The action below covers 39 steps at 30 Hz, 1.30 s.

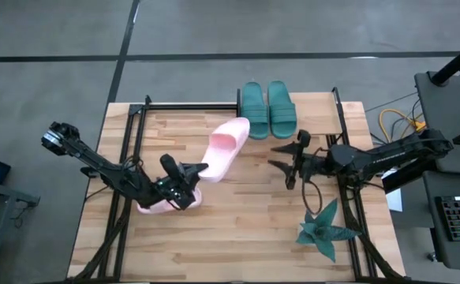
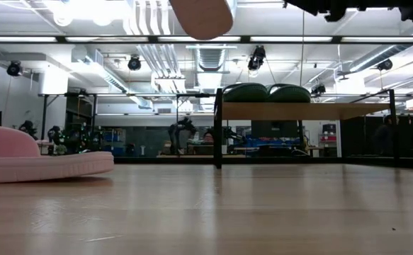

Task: Pick and place slides into the shelf
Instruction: Put the top pink slipper on the shelf

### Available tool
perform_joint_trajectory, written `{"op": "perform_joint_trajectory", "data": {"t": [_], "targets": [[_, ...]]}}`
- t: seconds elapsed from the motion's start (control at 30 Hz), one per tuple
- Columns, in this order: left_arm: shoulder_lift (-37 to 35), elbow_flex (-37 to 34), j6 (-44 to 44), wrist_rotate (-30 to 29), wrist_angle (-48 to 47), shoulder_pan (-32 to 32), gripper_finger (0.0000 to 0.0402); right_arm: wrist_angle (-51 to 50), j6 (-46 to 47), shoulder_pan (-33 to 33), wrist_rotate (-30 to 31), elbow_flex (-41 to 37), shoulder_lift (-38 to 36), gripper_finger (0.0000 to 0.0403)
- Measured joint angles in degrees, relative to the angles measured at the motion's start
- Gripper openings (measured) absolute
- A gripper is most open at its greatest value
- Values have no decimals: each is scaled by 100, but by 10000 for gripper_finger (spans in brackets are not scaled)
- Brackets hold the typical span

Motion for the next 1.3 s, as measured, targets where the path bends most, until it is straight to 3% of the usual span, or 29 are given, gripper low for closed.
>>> {"op": "perform_joint_trajectory", "data": {"t": [0.27, 0.4, 0.57, 0.77, 0.93, 1.13, 1.3], "targets": [[33, -11, -209, -288, -90, 228, 47, -491, 1428, 2, 1324, 608, 9, 166], [34, -9, -750, -377, -731, 523, 47, -2103, 2189, -4, 2078, 1355, 8, 171], [223, 14, -1249, -74, -1018, 799, 47, -4277, 3010, 4, 1882, 2442, 427, 178], [906, 270, -932, -136, -1047, 941, 47, -5064, 2405, 4, 1753, 3566, 1497, 180], [1334, 579, -673, -352, -1050, 995, 45, -6383, 2035, 2, 1753, 4882, 2410, 178], [1532, 771, -480, -397, -1044, 999, 45, -7959, 2094, -13, 1801, 6354, 3314, 172], [1482, 782, -456, -467, -1047, 995, 44, -8556, 2122, -88, 1801, 7018, 3722, 162]]}}
